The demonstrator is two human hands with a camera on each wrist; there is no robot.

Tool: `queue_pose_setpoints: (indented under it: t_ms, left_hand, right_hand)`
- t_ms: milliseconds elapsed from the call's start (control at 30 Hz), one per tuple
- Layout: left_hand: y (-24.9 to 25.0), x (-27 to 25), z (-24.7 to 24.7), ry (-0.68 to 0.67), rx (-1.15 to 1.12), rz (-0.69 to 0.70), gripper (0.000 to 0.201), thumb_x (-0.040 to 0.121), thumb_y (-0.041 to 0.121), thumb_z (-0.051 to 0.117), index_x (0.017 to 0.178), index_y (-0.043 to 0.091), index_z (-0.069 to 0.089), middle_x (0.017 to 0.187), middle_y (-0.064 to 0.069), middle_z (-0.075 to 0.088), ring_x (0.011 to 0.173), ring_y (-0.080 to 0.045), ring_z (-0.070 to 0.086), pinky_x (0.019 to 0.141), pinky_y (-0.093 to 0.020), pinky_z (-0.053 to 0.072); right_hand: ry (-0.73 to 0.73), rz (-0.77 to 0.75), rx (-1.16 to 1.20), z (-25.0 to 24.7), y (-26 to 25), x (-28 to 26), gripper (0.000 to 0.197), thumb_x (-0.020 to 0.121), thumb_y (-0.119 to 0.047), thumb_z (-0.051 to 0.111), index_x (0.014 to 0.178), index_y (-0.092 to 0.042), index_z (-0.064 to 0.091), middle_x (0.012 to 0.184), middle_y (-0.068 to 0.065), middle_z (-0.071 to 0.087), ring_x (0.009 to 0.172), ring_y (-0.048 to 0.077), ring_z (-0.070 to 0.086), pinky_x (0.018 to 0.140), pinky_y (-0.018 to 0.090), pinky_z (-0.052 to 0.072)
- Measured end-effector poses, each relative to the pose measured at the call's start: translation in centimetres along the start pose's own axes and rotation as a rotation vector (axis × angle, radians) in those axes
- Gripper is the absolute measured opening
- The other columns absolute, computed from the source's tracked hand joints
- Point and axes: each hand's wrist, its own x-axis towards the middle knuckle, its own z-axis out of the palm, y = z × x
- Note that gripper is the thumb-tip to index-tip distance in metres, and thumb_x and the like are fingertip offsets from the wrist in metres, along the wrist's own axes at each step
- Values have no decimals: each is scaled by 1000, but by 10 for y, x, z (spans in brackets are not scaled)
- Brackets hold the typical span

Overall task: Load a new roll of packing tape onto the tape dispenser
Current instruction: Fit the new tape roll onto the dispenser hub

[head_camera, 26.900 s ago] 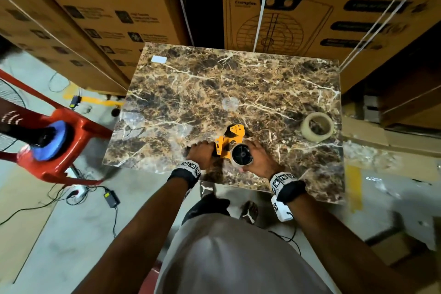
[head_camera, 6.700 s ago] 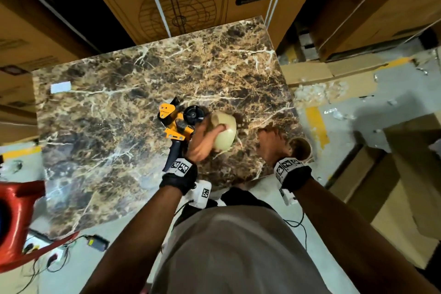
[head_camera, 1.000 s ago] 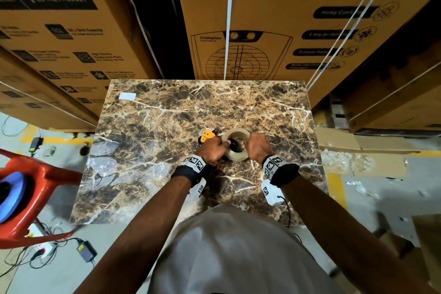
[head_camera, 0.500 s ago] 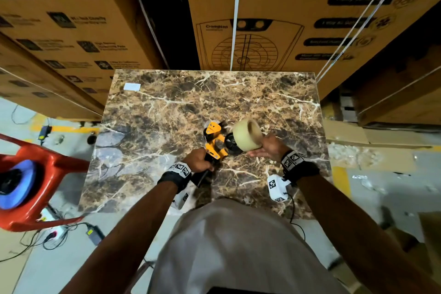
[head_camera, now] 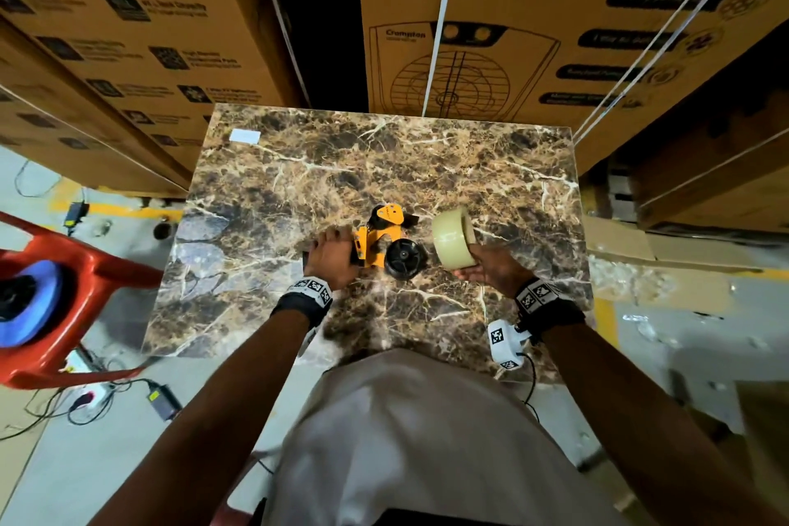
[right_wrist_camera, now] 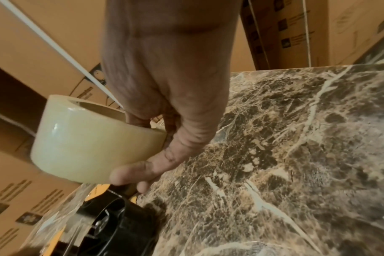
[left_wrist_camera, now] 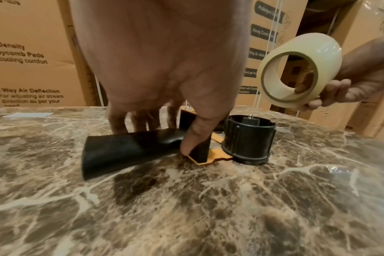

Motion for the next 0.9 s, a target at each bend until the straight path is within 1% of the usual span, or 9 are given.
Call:
queue_pose_setpoints:
  t_ms: [133, 267, 333, 400, 500, 600, 767, 833, 900]
  left_hand:
    - [7, -2, -8, 87, -98, -42, 64, 86, 29, 64, 141, 6, 40, 136, -24, 45, 128, -46, 43, 102, -59, 40]
    - [3, 3, -10, -70, -59, -47, 68, 87, 45, 63, 141, 9, 42, 141, -23, 45, 132, -47, 40, 107, -65, 31]
    - [-3, 7, -8, -151, -107, 58, 59, 92, 41, 60, 138, 6, 47, 138, -25, 50, 124, -46, 48, 104, -58, 40]
    - [-8, 8, -6, -188, -109, 98, 75, 88, 42, 62, 147, 4, 35, 137, -26, 49, 123, -45, 50, 101, -57, 43]
    - [-15, 3, 3, -49, 16, 6, 92, 81, 52, 66, 150, 6, 24, 143, -24, 43, 132, -47, 42, 108, -64, 33]
    - [-17, -5, 12, 27, 76, -64, 91, 83, 53, 68, 151, 10, 24, 144, -24, 39, 133, -47, 39, 107, -60, 37]
    - [-42, -8, 24, 37, 198, -52, 61, 93, 32, 61, 148, 22, 36, 146, -14, 41, 137, -37, 34, 100, -59, 44]
    - [-56, -10, 24, 68, 164, -12, 59, 94, 23, 59, 148, 28, 35, 143, -8, 44, 136, -33, 34, 94, -58, 50]
    - [-64, -9, 22, 82, 78, -6, 60, 92, 17, 60, 147, 30, 39, 140, -7, 47, 137, -32, 33, 88, -56, 54]
  right_hand:
    - [44, -24, -53, 15, 1, 1, 38, 105, -16, 53, 131, 13, 51, 96, 31, 69, 68, 29, 76, 57, 31, 61]
    - [57, -42, -61, 32, -2, -2, 22, 106, -10, 48, 123, 4, 46, 91, 29, 66, 58, 28, 75, 52, 31, 61]
    - [67, -49, -71, 39, 0, -1, 27, 105, -9, 50, 128, 6, 44, 94, 32, 65, 58, 31, 74, 50, 32, 60]
    - [78, -40, -80, 46, 3, -1, 26, 104, -6, 50, 126, 7, 43, 100, 35, 62, 55, 32, 73, 48, 34, 60]
    - [70, -37, -89, 55, 5, -1, 16, 105, -2, 49, 114, 10, 44, 101, 35, 57, 51, 32, 71, 48, 35, 61]
    - [82, -10, -119, 59, 7, 4, 19, 103, -3, 52, 114, 12, 46, 94, 30, 60, 57, 35, 72, 51, 36, 62]
    - [87, 4, -150, 68, 11, 14, 18, 101, -5, 56, 95, 12, 56, 104, 39, 62, 71, 44, 73, 69, 51, 64]
    - [87, 14, -146, 71, 13, 16, 22, 102, -5, 56, 105, 17, 55, 107, 44, 62, 77, 49, 72, 77, 58, 62]
    - [103, 12, -112, 74, 16, 15, 32, 102, -4, 56, 123, 19, 49, 114, 43, 58, 71, 47, 72, 66, 51, 64]
